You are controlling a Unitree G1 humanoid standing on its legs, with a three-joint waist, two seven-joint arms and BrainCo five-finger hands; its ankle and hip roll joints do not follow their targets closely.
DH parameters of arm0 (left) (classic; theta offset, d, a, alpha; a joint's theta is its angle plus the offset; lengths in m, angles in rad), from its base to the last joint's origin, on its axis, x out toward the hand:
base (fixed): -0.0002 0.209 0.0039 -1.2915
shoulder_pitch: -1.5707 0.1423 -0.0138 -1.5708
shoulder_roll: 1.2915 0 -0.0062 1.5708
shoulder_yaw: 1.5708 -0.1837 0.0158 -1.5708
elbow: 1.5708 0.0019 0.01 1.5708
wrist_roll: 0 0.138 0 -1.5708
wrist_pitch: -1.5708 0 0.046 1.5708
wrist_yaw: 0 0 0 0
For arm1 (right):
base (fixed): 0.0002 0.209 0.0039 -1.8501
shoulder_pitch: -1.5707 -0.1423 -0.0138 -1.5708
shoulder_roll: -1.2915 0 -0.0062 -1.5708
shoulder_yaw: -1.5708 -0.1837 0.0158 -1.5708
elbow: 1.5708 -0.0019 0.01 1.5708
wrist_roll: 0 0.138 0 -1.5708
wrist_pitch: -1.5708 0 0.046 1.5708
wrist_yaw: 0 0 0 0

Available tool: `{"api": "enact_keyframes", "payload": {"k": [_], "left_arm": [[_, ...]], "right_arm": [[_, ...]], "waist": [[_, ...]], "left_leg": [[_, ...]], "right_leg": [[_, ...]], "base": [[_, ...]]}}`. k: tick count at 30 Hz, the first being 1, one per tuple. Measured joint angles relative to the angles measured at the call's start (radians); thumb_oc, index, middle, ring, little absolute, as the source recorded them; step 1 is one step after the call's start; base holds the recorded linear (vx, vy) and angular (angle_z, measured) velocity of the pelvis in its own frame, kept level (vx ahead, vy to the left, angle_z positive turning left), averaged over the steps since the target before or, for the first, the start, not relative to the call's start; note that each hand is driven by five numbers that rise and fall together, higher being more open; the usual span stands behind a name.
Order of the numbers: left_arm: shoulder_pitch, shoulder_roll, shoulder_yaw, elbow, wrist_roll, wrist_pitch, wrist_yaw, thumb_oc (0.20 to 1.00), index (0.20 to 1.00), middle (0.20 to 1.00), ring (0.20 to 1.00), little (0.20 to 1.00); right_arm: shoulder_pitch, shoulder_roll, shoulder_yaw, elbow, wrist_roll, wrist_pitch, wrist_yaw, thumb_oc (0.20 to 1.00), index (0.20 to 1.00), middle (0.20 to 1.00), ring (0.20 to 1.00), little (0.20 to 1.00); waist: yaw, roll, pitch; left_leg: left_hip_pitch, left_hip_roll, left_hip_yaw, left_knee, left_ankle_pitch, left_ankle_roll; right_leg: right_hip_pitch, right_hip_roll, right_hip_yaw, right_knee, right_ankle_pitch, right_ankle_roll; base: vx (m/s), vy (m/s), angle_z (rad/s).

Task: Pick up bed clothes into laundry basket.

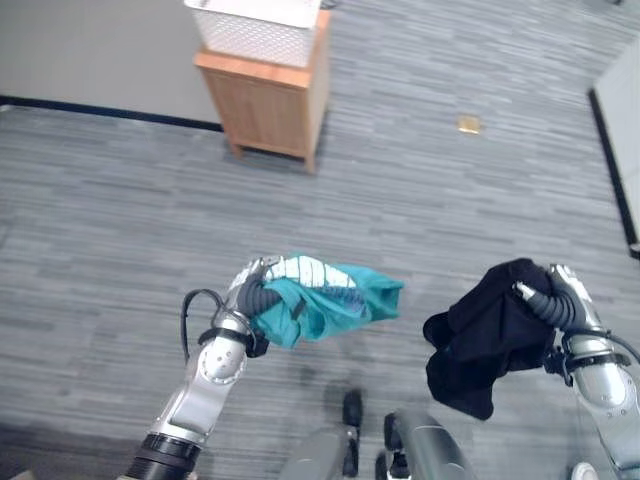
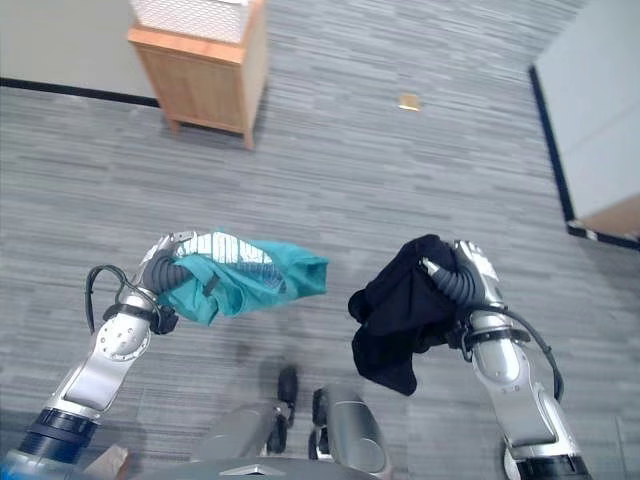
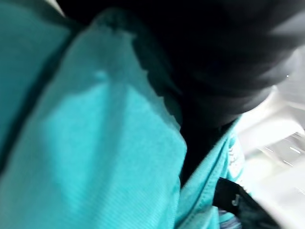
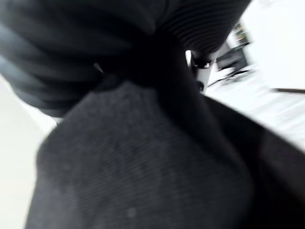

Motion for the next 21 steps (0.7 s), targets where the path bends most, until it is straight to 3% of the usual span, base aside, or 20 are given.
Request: {"api": "enact_keyframes", "payload": {"k": [1, 2, 3, 5, 6, 7, 8, 10, 11, 12, 14, 15, 17, 19, 20, 21], "left_arm": [[-0.018, -0.009, -0.013, 0.041, 0.0, 0.002, -0.002, 0.2, 0.2, 0.2, 0.2, 0.2], [-0.002, 0.001, -0.018, 0.044, 0.0, 0.004, -0.005, 0.2, 0.2, 0.2, 0.2, 0.2], [0.059, -0.002, -0.012, 0.036, 0.0, 0.004, -0.004, 0.2, 0.2, 0.2, 0.2, 0.2], [0.117, 0.004, 0.001, 0.027, 0.0, 0.0, -0.003, 0.2, 0.2, 0.2, 0.2, 0.2], [0.15, -0.005, 0.007, 0.03, 0.0, 0.004, -0.003, 0.2, 0.2, 0.2, 0.2, 0.2], [0.172, -0.013, 0.006, 0.034, 0.0, 0.005, -0.003, 0.2, 0.2, 0.2, 0.2, 0.2], [0.186, -0.03, 0.008, 0.043, 0.0, 0.005, -0.003, 0.2, 0.2, 0.2, 0.2, 0.2], [0.231, -0.041, 0.021, 0.022, -0.001, 0.004, -0.006, 0.2, 0.2, 0.2, 0.2, 0.2], [0.254, -0.035, 0.04, -0.001, -0.002, -0.001, -0.01, 0.2, 0.2, 0.2, 0.2, 0.2], [0.245, -0.025, 0.048, -0.009, -0.002, -0.004, -0.009, 0.2, 0.2, 0.2, 0.2, 0.2], [0.215, -0.017, 0.058, -0.018, -0.003, -0.005, -0.005, 0.2, 0.2, 0.2, 0.2, 0.2], [0.179, -0.004, 0.062, -0.021, -0.005, -0.005, -0.003, 0.2, 0.2, 0.2, 0.2, 0.2], [0.161, -0.01, 0.053, -0.023, -0.029, -0.007, -0.002, 0.2, 0.2, 0.2, 0.2, 0.2], [0.16, -0.01, 0.037, -0.035, -0.041, -0.012, -0.002, 0.2, 0.2, 0.2, 0.2, 0.2], [0.153, -0.022, 0.037, -0.035, -0.041, -0.02, -0.002, 0.2, 0.2, 0.2, 0.2, 0.2], [0.116, -0.06, 0.039, -0.03, -0.041, -0.029, -0.001, 0.2, 0.2, 0.2, 0.2, 0.2]], "right_arm": [[0.002, 0.0, 0.028, 0.008, 0.004, -0.006, 0.004, 0.2, 0.2, 0.2, 0.2, 0.2], [0.014, 0.02, 0.036, 0.021, 0.004, 0.0, 0.005, 0.2, 0.2, 0.2, 0.2, 0.2], [0.046, 0.02, 0.036, 0.022, 0.004, 0.002, 0.003, 0.2, 0.2, 0.2, 0.2, 0.2], [0.051, 0.026, 0.037, 0.035, 0.004, 0.002, 0.004, 0.2, 0.2, 0.2, 0.2, 0.2], [0.044, 0.022, 0.037, 0.057, 0.003, 0.002, 0.005, 0.2, 0.2, 0.2, 0.2, 0.2], [0.035, 0.028, 0.038, 0.086, 0.003, 0.003, 0.004, 0.2, 0.2, 0.2, 0.2, 0.2], [0.034, 0.031, 0.038, 0.1, 0.003, 0.005, 0.004, 0.2, 0.2, 0.2, 0.2, 0.2], [0.041, 0.033, 0.037, 0.098, 0.003, 0.005, 0.02, 0.2, 0.2, 0.2, 0.2, 0.2], [0.061, 0.033, 0.02, 0.073, 0.004, 0.004, 0.023, 0.2, 0.2, 0.2, 0.2, 0.2], [0.07, 0.031, 0.001, 0.056, 0.004, 0.002, 0.024, 0.2, 0.2, 0.2, 0.2, 0.2], [0.048, 0.032, -0.004, 0.062, 0.004, 0.002, 0.012, 0.2, 0.2, 0.2, 0.2, 0.2], [-0.003, 0.045, 0.011, 0.072, 0.004, 0.009, 0.011, 0.2, 0.2, 0.2, 0.2, 0.2], [-0.024, 0.062, 0.013, 0.071, 0.004, 0.01, -0.006, 0.2, 0.2, 0.2, 0.2, 0.2], [-0.02, 0.062, 0.013, 0.08, 0.004, 0.011, -0.021, 0.2, 0.2, 0.2, 0.2, 0.2], [-0.019, 0.058, 0.013, 0.087, 0.003, 0.014, -0.026, 0.2, 0.2, 0.2, 0.2, 0.2], [-0.032, 0.031, -0.004, 0.091, -0.007, 0.02, -0.042, 0.2, 0.2, 0.2, 0.2, 0.2]], "waist": [[-0.019, 0.003, -0.001], [-0.024, -0.024, 0.004], [-0.038, -0.026, -0.005], [-0.034, -0.034, -0.01], [-0.032, -0.039, -0.014], [-0.028, -0.04, -0.018], [-0.02, -0.038, -0.022], [0.0, -0.034, -0.029], [-0.003, -0.036, -0.029], [0.006, -0.037, -0.029], [0.022, -0.056, -0.024], [0.035, -0.085, 0.004], [0.014, -0.091, 0.023], [0.009, -0.073, 0.02], [0.005, -0.063, 0.015], [0.005, -0.014, 0.014]], "left_leg": [[0.034, 0.028, 0.055, -0.038, 0.016, 0.011], [0.113, 0.008, 0.054, -0.082, 0.016, 0.032], [0.198, 0.002, 0.038, -0.107, -0.036, 0.008], [0.288, -0.002, 0.039, -0.107, -0.082, 0.003], [0.344, -0.008, 0.042, -0.101, -0.095, -0.019], [0.361, -0.008, 0.041, -0.046, -0.102, -0.032], [0.343, -0.01, 0.04, 0.056, -0.119, -0.06], [0.266, 0.021, 0.055, 0.283, -0.148, -0.097], [0.145, 0.063, 0.069, 0.533, -0.153, -0.114], [0.038, 0.088, 0.075, 0.698, -0.157, -0.123], [-0.141, 0.094, 0.038, 0.878, -0.142, -0.096], [-0.284, 0.101, 0.039, 0.916, -0.149, -0.09], [-0.309, 0.127, 0.099, 0.624, -0.128, -0.089], [-0.298, 0.138, 0.114, 0.426, -0.084, -0.085], [-0.27, 0.137, 0.154, 0.201, -0.031, -0.098], [-0.265, 0.158, 0.245, -0.035, 0.043, -0.12]], "right_leg": [[0.007, 0.017, 0.034, -0.325, 0.034, 0.024], [-0.022, 0.0, 0.018, -0.493, 0.131, 0.011], [-0.004, -0.023, -0.021, -0.694, 0.198, -0.021], [0.01, -0.022, -0.109, -0.693, 0.248, -0.036], [0.05, -0.026, -0.118, -0.684, 0.37, -0.105], [0.078, -0.03, -0.1, -0.66, 0.479, -0.14], [0.105, -0.024, -0.064, -0.647, 0.51, -0.141], [0.193, -0.001, -0.032, -0.696, 0.478, -0.16], [0.248, 0.009, -0.027, -0.718, 0.464, -0.164], [0.269, 0.017, -0.014, -0.725, 0.463, -0.157], [0.273, 0.027, 0.019, -0.692, 0.413, -0.185], [0.31, 0.014, 0.062, -0.694, 0.375, -0.17], [0.382, -0.004, 0.064, -0.714, 0.333, -0.125], [0.435, -0.013, 0.062, -0.727, 0.293, -0.122], [0.474, -0.026, 0.054, -0.742, 0.267, -0.104], [0.494, -0.027, 0.008, -0.744, 0.24, -0.086]], "base": [[0.25, -0.128, 1.44], [0.45, -0.238, 1.54], [0.34, -0.206, 1.07], [0.32, -0.21, 0.61], [0.33, -0.185, 0.36], [0.31, -0.15, 0.28], [0.28, -0.147, 0.01], [0.14, -0.185, -0.17], [0.02, -0.218, -0.16], [0.04, -0.189, -0.17], [0.19, -0.068, -0.46], [0.33, 0.042, -0.63], [0.4, 0.116, -0.32], [0.43, 0.142, -0.13], [0.44, 0.152, -0.19], [0.46, 0.165, -0.13]]}}
